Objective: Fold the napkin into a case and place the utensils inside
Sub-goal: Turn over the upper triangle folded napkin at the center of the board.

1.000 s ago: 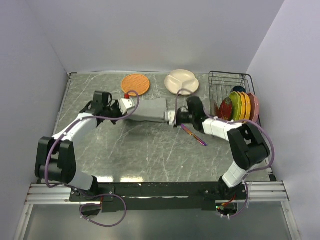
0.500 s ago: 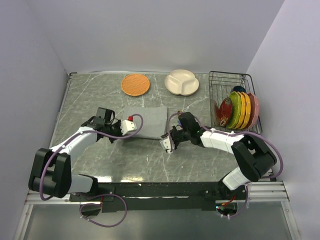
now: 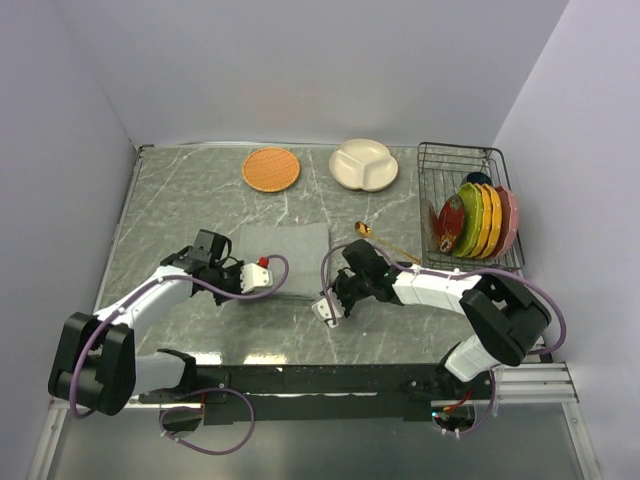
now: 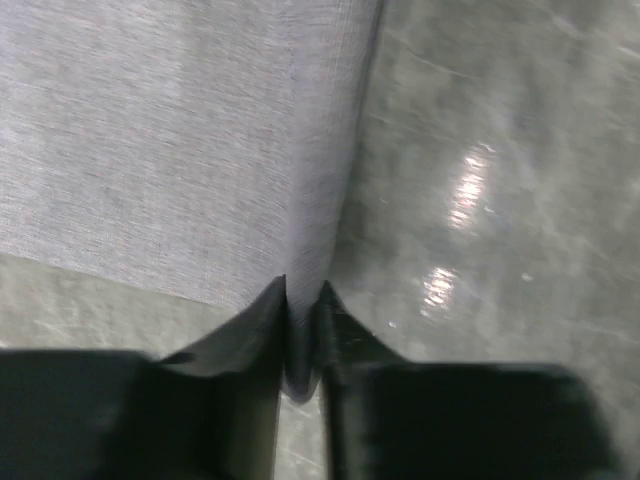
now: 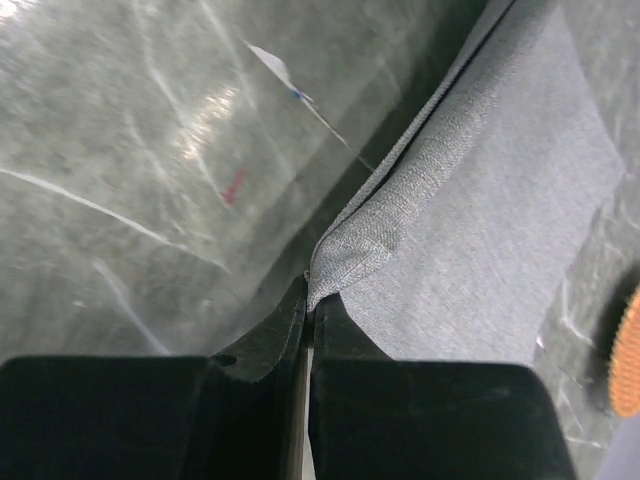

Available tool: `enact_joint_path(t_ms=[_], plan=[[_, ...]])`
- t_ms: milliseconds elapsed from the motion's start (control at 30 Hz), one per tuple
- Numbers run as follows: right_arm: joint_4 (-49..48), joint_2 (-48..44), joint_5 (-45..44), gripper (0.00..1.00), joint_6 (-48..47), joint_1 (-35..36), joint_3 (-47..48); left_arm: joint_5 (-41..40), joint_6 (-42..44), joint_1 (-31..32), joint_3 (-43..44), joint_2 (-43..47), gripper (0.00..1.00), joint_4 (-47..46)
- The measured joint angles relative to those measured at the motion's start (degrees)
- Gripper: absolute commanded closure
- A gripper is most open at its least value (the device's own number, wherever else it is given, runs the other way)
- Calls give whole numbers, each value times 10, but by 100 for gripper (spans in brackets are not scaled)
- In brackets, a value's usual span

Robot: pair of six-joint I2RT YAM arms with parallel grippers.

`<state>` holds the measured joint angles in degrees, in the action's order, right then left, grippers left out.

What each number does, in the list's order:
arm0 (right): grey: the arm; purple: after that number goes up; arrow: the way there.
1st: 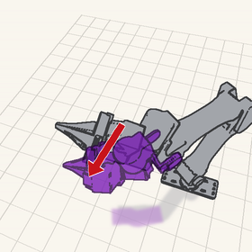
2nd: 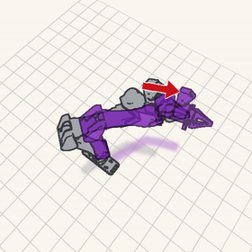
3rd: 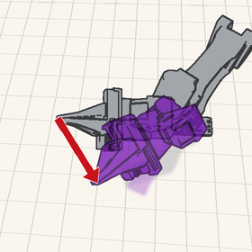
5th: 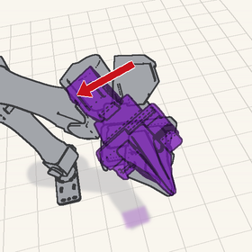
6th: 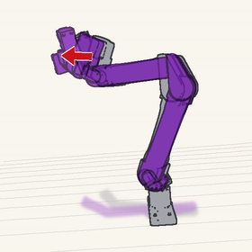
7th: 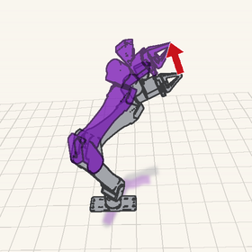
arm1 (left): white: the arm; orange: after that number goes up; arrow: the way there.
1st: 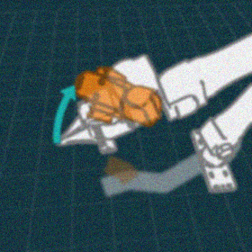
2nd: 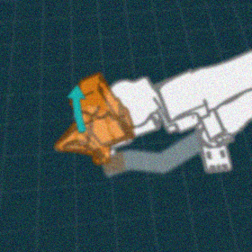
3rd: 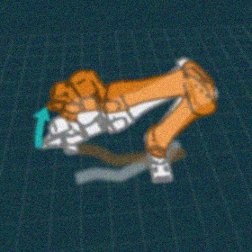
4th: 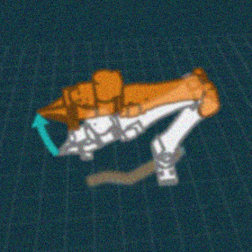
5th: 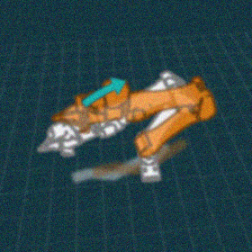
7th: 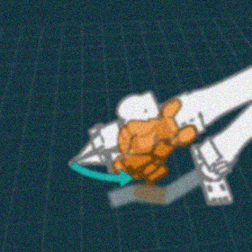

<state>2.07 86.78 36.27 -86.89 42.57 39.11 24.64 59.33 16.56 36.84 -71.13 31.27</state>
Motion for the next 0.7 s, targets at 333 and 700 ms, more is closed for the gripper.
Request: enact_joint_path(t_ms=[333, 700], plan=[[68, -24, -20, 13, 39, 11, 0, 7, 47, 2, 14, 62, 39, 135], [136, -83, -10, 46, 411, -97, 165, 45, -101, -33, 222, -101, 59, 122]])
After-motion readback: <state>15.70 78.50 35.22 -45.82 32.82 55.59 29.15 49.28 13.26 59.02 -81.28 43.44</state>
